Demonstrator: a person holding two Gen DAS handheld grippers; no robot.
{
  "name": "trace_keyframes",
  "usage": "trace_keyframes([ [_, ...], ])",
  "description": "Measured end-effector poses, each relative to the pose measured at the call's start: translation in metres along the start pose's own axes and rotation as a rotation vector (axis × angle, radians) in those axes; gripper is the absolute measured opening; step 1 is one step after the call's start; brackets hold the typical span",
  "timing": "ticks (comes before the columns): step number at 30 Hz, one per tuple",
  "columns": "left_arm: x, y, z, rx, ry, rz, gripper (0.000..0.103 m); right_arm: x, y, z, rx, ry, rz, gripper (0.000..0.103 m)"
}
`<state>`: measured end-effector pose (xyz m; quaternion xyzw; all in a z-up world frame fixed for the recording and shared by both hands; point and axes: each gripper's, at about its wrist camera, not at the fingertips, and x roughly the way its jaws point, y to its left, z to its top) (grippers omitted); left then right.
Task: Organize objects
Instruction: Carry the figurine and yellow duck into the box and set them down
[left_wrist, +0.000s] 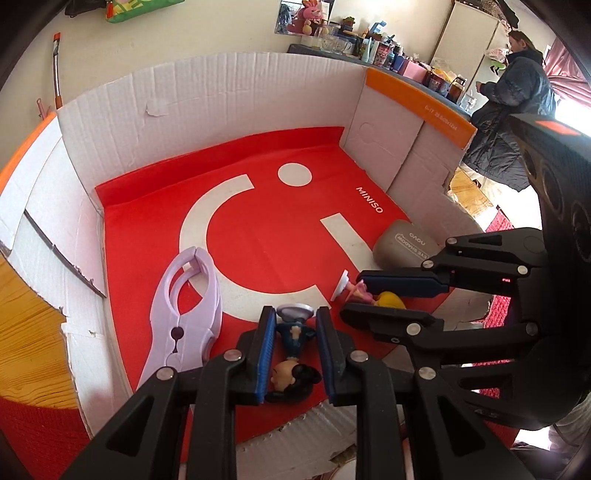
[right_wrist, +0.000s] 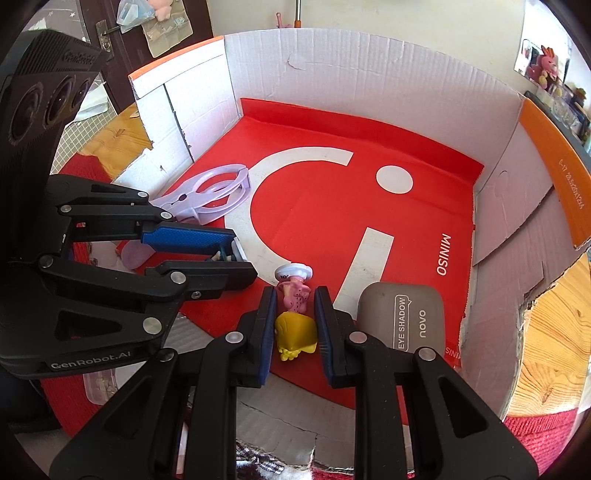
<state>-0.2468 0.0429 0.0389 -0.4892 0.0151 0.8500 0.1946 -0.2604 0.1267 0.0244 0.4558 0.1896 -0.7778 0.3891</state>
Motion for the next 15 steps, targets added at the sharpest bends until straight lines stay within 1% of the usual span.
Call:
trace_keyframes([
  [10,-0.0016,0.0019,0.0000,-0.008,0.000,-0.001,0.029,0.0010,0.0011,0.0016,-0.001,0.000,-0.001,0.020],
  [15,-0.0038,0.0027,0.0003,-0.012,-0.004,-0.003,0.029,0.0005,0.0015,0.0025,-0.004,-0.006,-0.005,0.020],
])
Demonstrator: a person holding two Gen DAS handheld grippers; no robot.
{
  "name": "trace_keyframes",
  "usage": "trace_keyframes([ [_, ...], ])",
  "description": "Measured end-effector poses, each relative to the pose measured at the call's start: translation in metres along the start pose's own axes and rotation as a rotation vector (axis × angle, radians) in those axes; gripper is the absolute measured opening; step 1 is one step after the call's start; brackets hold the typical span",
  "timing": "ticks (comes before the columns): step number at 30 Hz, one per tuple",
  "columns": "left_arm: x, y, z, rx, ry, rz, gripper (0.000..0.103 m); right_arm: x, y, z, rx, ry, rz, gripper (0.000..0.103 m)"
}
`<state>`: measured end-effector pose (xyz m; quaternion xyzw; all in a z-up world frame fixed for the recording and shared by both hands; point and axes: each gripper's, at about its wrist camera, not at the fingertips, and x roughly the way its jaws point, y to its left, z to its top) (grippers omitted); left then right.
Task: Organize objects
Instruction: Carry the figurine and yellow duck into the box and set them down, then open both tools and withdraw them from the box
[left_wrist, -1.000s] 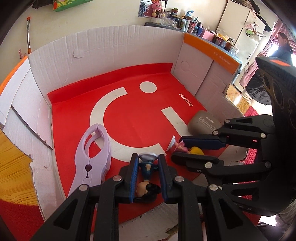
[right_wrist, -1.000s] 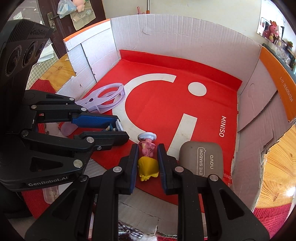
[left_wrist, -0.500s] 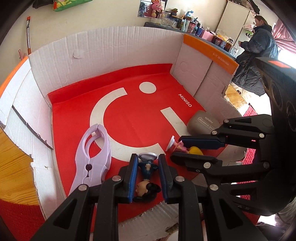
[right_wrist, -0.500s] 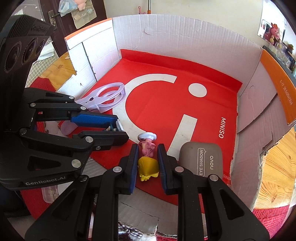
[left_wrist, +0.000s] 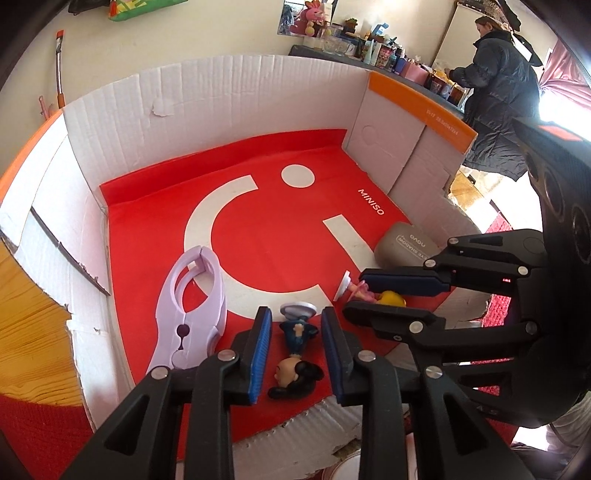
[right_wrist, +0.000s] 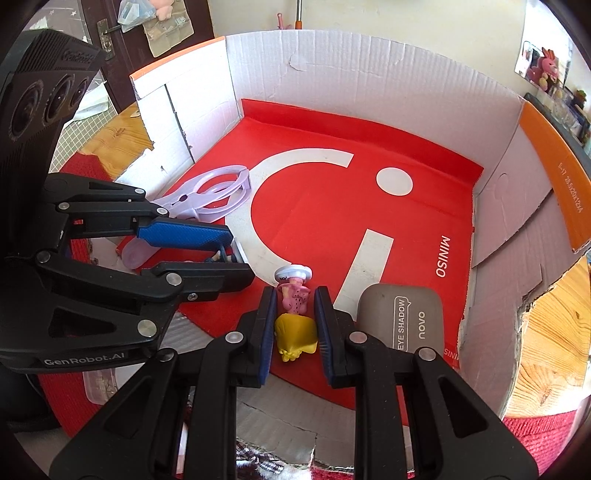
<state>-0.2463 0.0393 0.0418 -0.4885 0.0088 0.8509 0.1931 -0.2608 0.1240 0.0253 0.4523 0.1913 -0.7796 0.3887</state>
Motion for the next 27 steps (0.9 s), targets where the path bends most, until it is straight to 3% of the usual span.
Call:
trace_keyframes([
  [15,-0.029,-0.002,-0.006,-0.001,-0.060,0.014,0.029,-0.021,0.003,-0.002,-0.010,-0.034,-0.009,0.020],
  [18,-0.042,-0.003,-0.009,-0.005,-0.090,0.018,0.040,-0.034,0.003,-0.007,-0.009,-0.052,-0.013,0.020],
  [27,-0.087,-0.011,-0.030,0.000,-0.210,0.050,0.046,-0.073,0.013,-0.020,-0.006,-0.158,-0.034,0.021],
])
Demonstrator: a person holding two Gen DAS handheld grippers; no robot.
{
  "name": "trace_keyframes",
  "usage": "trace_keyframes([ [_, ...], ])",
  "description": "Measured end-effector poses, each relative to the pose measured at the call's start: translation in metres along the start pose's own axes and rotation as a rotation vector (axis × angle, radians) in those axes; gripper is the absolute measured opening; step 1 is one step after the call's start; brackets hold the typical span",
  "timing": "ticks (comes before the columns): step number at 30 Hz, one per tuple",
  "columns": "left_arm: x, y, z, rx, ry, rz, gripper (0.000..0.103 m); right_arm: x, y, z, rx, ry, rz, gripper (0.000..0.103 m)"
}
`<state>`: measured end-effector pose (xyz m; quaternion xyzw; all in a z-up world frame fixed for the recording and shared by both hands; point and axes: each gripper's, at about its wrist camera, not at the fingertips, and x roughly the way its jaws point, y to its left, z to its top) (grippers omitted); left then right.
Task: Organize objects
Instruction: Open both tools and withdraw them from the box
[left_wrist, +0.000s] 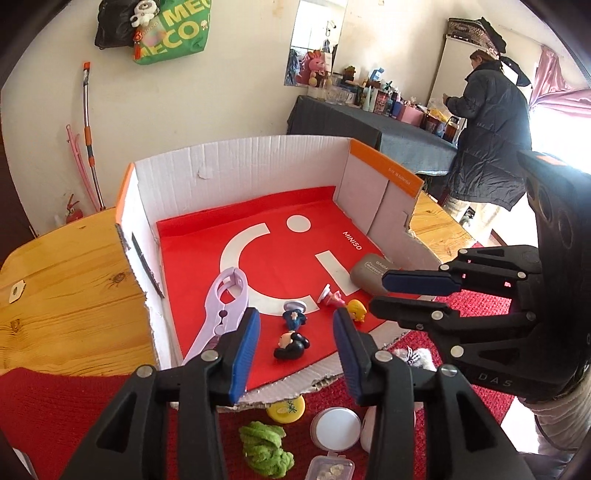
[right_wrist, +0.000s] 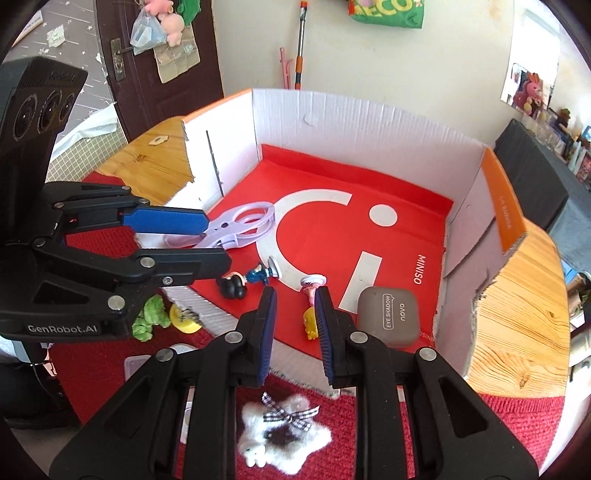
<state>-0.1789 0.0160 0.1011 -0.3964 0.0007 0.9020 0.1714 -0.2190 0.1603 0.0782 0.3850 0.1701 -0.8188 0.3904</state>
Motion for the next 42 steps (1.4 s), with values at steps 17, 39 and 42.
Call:
trace_keyframes([
  [17,-0.046,-0.010,-0.047,-0.036,-0.134,0.042,0.071,-0.068,0.018,-0.035,0.107,-0.233,-0.024,0.071],
  [39,-0.039,-0.001,-0.096,-0.122,-0.120,0.130,0.090,-0.043,0.015,-0.100,0.213,-0.151,-0.082,0.086],
  [42,-0.033,0.003,-0.101,-0.132,-0.100,0.133,0.091,-0.035,0.014,-0.106,0.217,-0.124,-0.086,0.086],
])
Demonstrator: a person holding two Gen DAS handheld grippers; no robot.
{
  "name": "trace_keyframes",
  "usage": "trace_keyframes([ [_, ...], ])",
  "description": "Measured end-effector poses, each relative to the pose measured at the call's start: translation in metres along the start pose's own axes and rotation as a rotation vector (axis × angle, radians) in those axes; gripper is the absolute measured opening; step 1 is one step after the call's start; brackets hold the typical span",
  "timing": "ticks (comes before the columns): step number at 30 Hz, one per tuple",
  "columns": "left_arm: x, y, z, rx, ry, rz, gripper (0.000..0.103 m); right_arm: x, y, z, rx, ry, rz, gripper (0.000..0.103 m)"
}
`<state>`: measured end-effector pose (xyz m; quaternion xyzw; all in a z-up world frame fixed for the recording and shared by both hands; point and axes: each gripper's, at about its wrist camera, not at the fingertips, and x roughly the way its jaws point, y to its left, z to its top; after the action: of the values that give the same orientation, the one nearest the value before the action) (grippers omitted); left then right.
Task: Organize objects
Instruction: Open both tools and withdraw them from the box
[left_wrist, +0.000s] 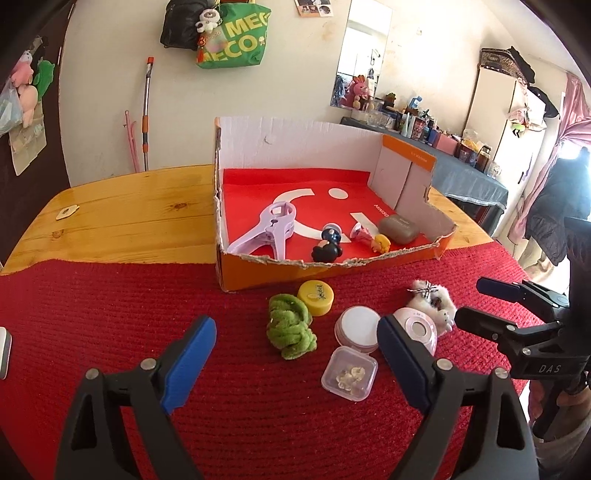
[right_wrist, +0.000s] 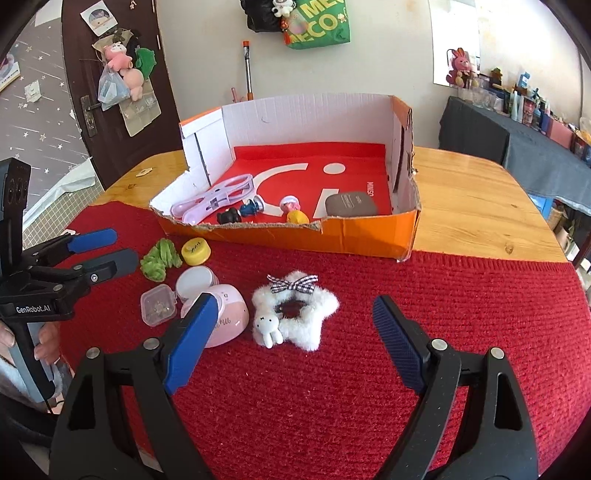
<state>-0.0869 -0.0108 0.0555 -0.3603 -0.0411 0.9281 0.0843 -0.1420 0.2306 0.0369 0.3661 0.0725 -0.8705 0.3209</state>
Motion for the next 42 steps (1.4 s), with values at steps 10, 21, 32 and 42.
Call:
trace_keyframes([
  [10,0.012,0.007,-0.006,-0.022,0.044,0.012,0.092,0.020,-0.002,-0.011,-0.020,0.076,-0.031,0.086],
  [21,0.022,0.008,-0.005,-0.001,0.077,0.028,0.094,0.030,-0.007,-0.010,-0.037,0.114,-0.090,0.086],
  [32,0.032,0.016,-0.001,-0.004,0.104,0.039,0.094,0.027,-0.023,-0.003,-0.012,0.117,-0.122,0.086],
  [42,0.042,0.020,0.002,0.004,0.132,0.028,0.092,0.037,-0.019,0.005,-0.026,0.141,-0.090,0.086],
])
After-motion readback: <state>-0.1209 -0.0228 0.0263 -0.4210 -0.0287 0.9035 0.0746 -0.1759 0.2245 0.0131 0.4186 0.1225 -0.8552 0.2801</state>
